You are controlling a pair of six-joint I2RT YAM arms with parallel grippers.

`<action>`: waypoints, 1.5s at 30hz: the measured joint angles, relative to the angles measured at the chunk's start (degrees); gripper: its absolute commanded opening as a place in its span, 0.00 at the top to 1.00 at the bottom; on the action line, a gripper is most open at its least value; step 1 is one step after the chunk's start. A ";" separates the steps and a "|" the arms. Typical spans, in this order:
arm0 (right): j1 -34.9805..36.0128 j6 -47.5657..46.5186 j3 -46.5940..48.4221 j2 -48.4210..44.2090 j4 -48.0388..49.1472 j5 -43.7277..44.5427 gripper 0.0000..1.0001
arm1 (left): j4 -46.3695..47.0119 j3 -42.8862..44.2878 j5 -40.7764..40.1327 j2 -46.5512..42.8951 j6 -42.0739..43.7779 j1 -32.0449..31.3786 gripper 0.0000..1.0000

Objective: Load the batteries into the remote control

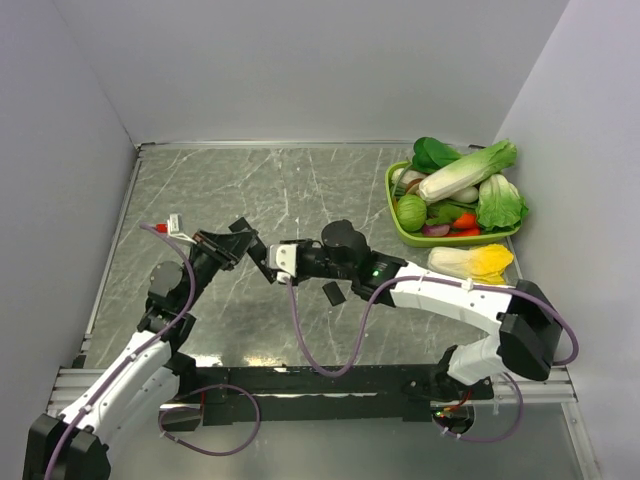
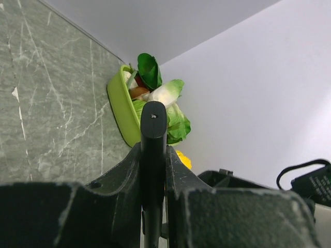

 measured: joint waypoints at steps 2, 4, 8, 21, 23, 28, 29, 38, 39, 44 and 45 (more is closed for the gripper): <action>0.02 2.12 0.87 -1.01 -2.45 0.33 0.47 | -0.07 0.00 0.11 -0.96 1.16 -0.17 0.98; -0.09 4.48 1.01 -2.32 -4.48 1.07 0.41 | -0.07 0.00 0.11 -1.90 2.51 -0.28 0.98; -1.14 11.15 1.01 -5.18 -9.01 3.32 0.23 | 0.00 0.00 0.00 -2.95 4.24 -0.33 0.98; -11.58 42.56 7.61 -6.75 -29.99 10.69 0.02 | -0.48 -4.33 -1.25 -5.16 6.62 -0.33 0.98; -11.72 46.01 9.35 -4.09 -34.49 11.63 0.03 | -0.50 -5.35 -1.64 -6.14 6.62 -0.33 0.98; -11.69 53.79 10.05 2.73 -45.79 13.51 0.09 | -0.92 -8.24 -2.54 -7.43 6.60 -0.33 0.98; -11.72 55.12 10.03 3.89 -47.58 13.86 0.10 | -1.18 -8.63 -2.60 -7.48 6.60 -0.33 0.99; -11.04 60.94 8.83 10.86 -52.30 16.96 0.23 | -3.21 -13.38 -5.55 -8.59 6.05 -0.33 0.98; -10.80 61.11 8.83 11.82 -52.24 17.05 0.27 | -3.54 -13.70 -5.92 -8.63 6.01 -0.33 0.99; -9.25 62.01 8.83 17.11 -51.98 17.49 0.33 | -5.11 -13.86 -7.21 -8.98 5.95 -0.35 0.99; -9.05 62.16 8.83 17.64 -52.00 17.66 0.34 | -5.29 -13.86 -7.34 -9.11 5.95 -0.39 0.99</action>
